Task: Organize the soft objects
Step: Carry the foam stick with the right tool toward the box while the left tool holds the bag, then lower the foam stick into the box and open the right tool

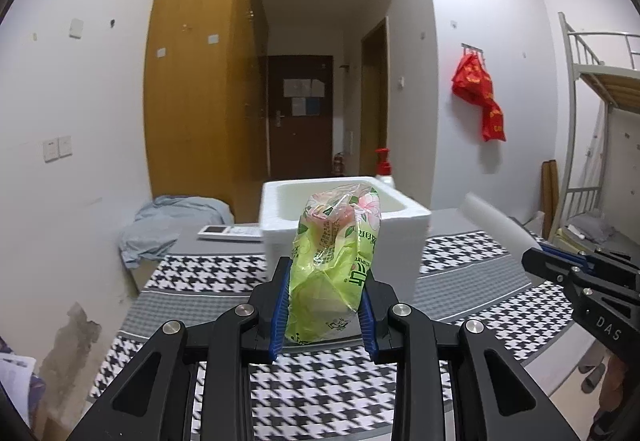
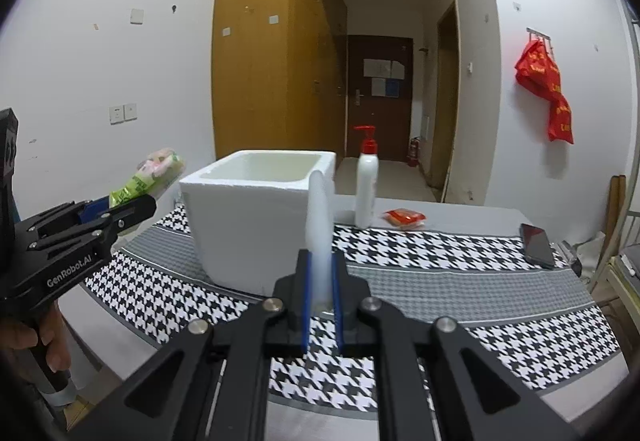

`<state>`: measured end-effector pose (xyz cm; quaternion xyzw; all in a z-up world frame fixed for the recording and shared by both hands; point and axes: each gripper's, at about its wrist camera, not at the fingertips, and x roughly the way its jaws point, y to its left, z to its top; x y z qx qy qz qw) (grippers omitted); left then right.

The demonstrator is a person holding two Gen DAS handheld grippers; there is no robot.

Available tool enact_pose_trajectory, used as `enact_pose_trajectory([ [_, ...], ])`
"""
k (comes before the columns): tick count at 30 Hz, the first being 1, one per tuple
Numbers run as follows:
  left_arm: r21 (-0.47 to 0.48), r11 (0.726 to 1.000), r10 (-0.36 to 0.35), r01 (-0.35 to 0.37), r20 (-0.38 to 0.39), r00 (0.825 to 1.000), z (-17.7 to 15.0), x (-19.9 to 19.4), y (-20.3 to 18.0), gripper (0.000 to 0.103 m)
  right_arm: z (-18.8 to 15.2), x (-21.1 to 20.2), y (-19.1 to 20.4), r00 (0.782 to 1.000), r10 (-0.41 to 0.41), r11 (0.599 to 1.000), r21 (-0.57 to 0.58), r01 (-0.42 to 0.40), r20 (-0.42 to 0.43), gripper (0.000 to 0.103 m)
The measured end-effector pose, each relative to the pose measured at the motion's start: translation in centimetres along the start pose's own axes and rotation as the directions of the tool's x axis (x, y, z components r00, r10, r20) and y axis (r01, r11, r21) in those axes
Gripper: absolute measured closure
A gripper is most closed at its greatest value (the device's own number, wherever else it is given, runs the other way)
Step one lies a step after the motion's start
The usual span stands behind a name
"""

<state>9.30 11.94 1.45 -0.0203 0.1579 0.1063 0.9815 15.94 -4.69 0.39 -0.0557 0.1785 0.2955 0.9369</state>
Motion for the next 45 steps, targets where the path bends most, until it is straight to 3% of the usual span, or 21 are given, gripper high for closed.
enact_pose_trajectory([
  [17, -0.055, 0.996, 0.073, -0.074, -0.022, 0.997, -0.8, -0.1, 4.7, 0.071, 3.4, 3.2, 3.7, 0.996, 0.093, 0.993, -0.072, -0.093, -0.005, 0.091],
  [45, -0.083, 0.986, 0.144, -0.147, -0.05, 0.988, -1.0, 2.3, 7.7, 0.071, 8.8, 10.0, 4.3, 0.987, 0.148, 0.983, -0.099, -0.154, -0.061, 0.091],
])
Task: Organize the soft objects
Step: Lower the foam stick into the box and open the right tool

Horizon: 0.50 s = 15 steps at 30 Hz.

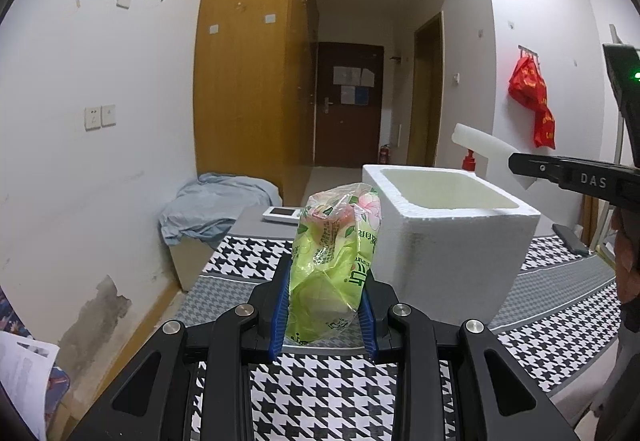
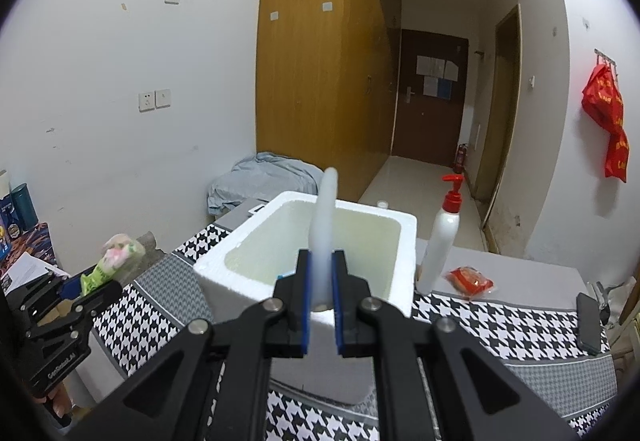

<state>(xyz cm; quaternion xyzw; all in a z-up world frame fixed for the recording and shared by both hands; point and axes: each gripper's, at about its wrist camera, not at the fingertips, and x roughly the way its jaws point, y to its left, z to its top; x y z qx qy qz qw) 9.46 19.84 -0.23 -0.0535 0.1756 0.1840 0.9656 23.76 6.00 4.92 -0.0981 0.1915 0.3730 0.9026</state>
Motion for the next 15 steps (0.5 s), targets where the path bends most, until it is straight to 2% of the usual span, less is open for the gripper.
enact_pose_trajectory([
  [15, -0.019, 1.0, 0.019, -0.019, -0.016, 1.0, 0.2, 1.2, 1.1, 0.071, 1.0, 3.6, -0.3, 0.999, -0.003, 1.0, 0.008, 0.004, -0.046, 0.091],
])
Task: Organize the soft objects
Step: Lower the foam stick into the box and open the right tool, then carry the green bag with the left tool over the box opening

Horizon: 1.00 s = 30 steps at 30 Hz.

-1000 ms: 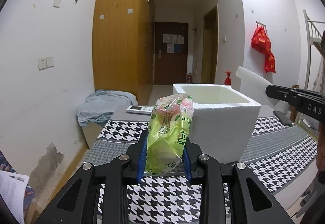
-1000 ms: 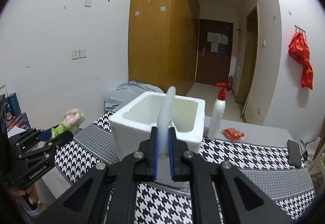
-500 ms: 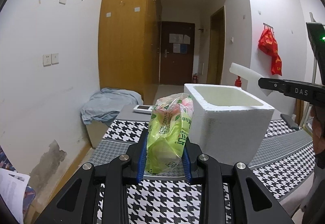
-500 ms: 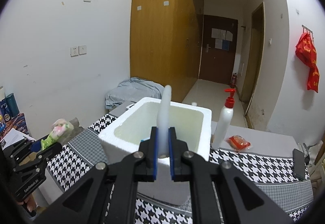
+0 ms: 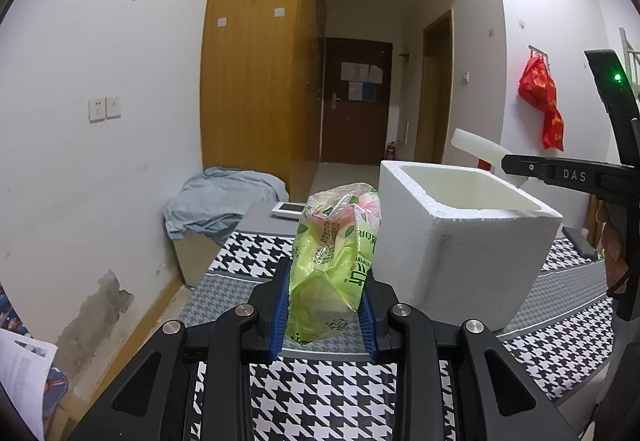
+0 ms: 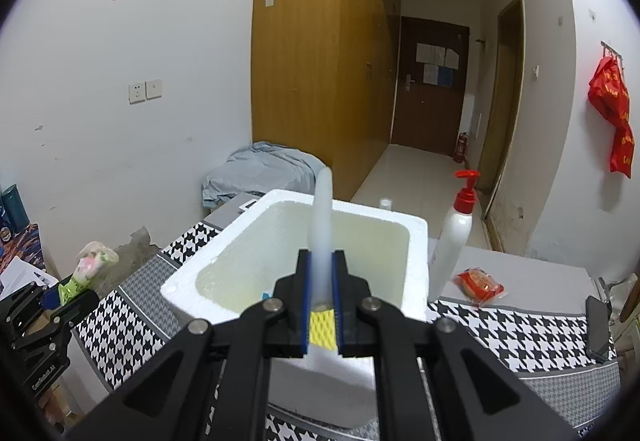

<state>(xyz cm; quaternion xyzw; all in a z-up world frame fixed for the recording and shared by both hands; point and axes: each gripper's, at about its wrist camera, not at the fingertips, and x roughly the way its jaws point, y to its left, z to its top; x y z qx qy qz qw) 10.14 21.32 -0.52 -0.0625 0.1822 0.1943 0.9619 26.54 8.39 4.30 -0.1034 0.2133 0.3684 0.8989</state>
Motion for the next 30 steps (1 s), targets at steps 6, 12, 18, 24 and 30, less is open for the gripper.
enact_pose_trajectory([
  [6, -0.007, 1.0, 0.008, -0.008, -0.008, 1.0, 0.0, 0.5, 0.3, 0.071, 0.4, 1.2, -0.2, 1.0, 0.0, 1.0, 0.009, 0.0, -0.013, 0.091],
  [12, -0.008, 1.0, 0.011, -0.011, -0.014, 1.0, 0.2, 0.8, 0.4, 0.071, 0.5, 1.8, -0.4, 1.0, -0.018, 1.0, 0.012, 0.018, -0.025, 0.049],
  [18, -0.005, 1.0, 0.01, -0.01, -0.014, 1.0, 0.2, 0.9, 0.4, 0.071, 0.3, 1.0, -0.1, 0.999, -0.045, 0.999, -0.002, 0.045, 0.011, 0.014],
  [24, 0.0, 1.0, 0.007, -0.007, -0.005, 1.0, 0.5, 0.7, 0.4, 0.071, 0.2, 0.7, -0.1, 0.999, -0.036, 0.999, 0.002, 0.036, 0.014, 0.014],
  [30, 0.003, 1.0, -0.018, 0.018, 0.01, 1.0, 1.4, 0.5, 0.3, 0.071, 0.0, -0.1, -0.7, 0.999, -0.035, 0.999, 0.018, 0.035, 0.018, 0.014],
])
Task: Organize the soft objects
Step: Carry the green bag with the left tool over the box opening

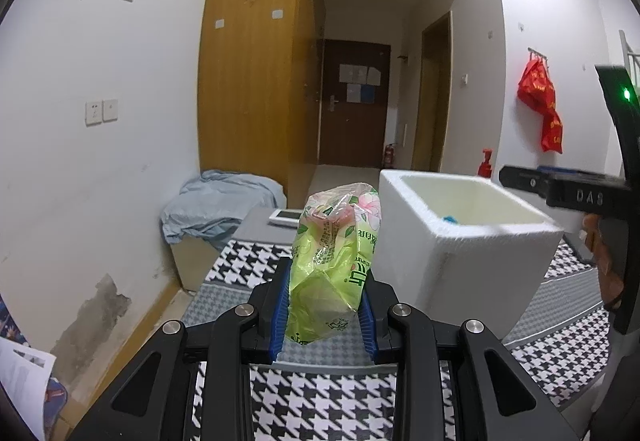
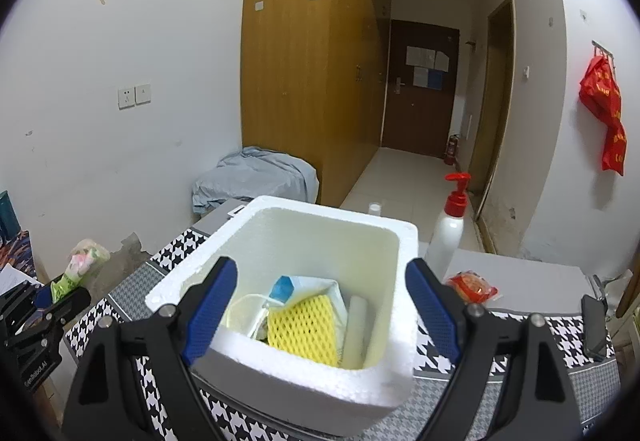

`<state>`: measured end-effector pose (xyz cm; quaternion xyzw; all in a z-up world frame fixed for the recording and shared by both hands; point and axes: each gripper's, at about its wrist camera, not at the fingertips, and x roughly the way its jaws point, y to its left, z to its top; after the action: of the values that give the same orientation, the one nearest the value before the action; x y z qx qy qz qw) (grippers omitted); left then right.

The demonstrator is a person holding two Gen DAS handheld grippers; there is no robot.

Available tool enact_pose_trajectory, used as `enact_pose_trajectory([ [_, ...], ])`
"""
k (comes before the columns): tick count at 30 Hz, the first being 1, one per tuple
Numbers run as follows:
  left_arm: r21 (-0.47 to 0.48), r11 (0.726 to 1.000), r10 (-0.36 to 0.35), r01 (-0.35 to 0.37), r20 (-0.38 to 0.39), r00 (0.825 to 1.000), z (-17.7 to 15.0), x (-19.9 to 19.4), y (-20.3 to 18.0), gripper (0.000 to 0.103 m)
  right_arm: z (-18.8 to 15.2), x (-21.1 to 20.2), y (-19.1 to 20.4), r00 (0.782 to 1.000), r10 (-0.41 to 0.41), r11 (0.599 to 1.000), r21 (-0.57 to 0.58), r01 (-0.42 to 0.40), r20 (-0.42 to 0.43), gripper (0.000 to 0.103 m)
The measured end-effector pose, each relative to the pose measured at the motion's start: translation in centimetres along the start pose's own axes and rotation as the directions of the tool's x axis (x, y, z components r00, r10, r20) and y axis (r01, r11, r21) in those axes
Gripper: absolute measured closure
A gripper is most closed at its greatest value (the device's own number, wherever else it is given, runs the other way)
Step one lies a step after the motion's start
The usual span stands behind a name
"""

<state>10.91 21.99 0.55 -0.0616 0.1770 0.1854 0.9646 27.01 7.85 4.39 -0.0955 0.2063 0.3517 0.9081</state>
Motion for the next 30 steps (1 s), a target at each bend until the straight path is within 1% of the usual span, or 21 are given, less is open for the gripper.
enact_pose_trajectory([
  [6, 0.016, 0.999, -0.046, 0.046, 0.011, 0.999, 1.5, 0.1, -0.6, 0.071, -0.5, -0.9, -0.5, 1.0, -0.008, 1.0, 0.014, 0.008, 0.007, 0.013],
  [8, 0.017, 0.998, -0.06, 0.06, 0.012, 0.998, 1.9, 0.3, -0.8, 0.071, -0.5, -1.0, -0.7, 1.0, -0.013, 1.0, 0.022, 0.012, 0.01, 0.004],
  [10, 0.026, 0.997, -0.075, 0.075, 0.01, 0.997, 2.4, 0.5, -1.3, 0.071, -0.5, -1.2, -0.9, 1.0, -0.017, 0.999, 0.029, 0.017, 0.015, 0.001],
  [15, 0.041, 0.992, -0.118, 0.118, 0.008, 0.993, 3.4, 0.8, -2.5, 0.071, -0.8, -1.8, -1.4, 1.0, -0.017, 0.999, 0.029, 0.016, 0.019, 0.001],
  [20, 0.059, 0.985, -0.162, 0.162, 0.004, 0.987, 4.3, 1.2, -4.0, 0.071, -1.1, -2.5, -2.0, 0.999, -0.038, 0.999, 0.032, 0.037, 0.025, 0.001],
  [30, 0.094, 0.965, -0.243, 0.245, -0.031, 0.969, 5.3, 2.8, -7.1, 0.071, -2.2, -4.7, -4.1, 0.995, -0.085, 0.995, 0.054, 0.082, 0.045, 0.001],
])
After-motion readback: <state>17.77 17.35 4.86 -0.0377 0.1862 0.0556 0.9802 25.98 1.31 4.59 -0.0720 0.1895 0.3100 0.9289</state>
